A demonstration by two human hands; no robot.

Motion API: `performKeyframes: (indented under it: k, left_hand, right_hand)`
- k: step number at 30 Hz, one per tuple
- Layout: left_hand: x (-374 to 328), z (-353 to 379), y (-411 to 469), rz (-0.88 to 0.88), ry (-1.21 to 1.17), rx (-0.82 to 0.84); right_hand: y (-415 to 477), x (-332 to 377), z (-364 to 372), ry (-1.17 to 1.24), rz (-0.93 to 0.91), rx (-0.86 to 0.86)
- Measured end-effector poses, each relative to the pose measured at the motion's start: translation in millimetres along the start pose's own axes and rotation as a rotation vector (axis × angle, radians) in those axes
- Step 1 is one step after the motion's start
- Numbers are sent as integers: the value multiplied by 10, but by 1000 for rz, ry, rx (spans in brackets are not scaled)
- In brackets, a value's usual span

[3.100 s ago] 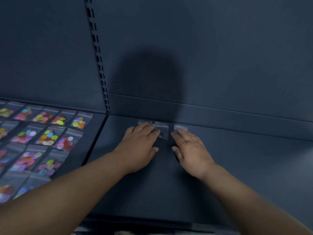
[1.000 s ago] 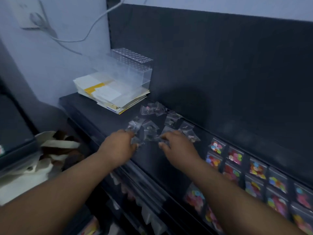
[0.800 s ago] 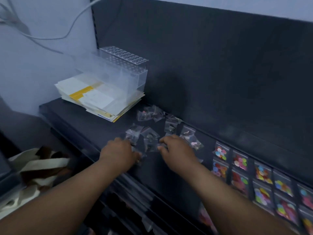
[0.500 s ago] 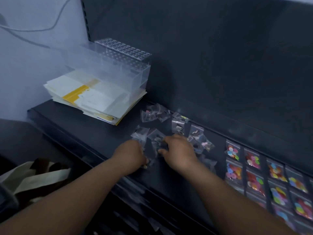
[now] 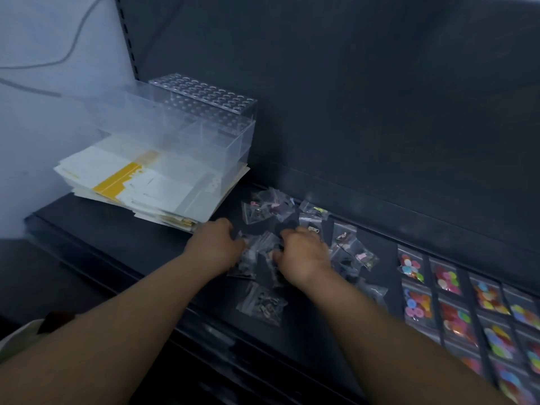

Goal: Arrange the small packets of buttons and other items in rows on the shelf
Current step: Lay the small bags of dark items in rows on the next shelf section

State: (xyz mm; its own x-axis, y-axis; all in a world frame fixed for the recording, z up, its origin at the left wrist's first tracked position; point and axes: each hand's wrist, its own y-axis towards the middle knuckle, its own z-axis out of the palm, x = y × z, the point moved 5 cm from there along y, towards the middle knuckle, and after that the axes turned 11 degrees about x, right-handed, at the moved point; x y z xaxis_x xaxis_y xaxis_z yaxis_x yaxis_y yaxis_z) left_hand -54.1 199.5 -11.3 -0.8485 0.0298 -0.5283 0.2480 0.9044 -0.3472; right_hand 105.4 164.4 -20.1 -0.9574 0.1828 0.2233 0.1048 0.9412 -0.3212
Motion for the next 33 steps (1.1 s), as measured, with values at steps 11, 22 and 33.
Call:
performKeyframes:
  k: [11, 22, 33]
  left_hand:
    - [-118, 180, 112, 128, 37, 86]
    - [-449, 9, 40, 229, -554, 99]
    - [-1660, 644, -827, 537, -489, 417]
  right_hand:
    - [-44, -118, -97, 457, -49, -141]
    - [-559, -505, -270, 1317, 17, -149]
    - [-1543, -1193, -426, 1581, -15, -260]
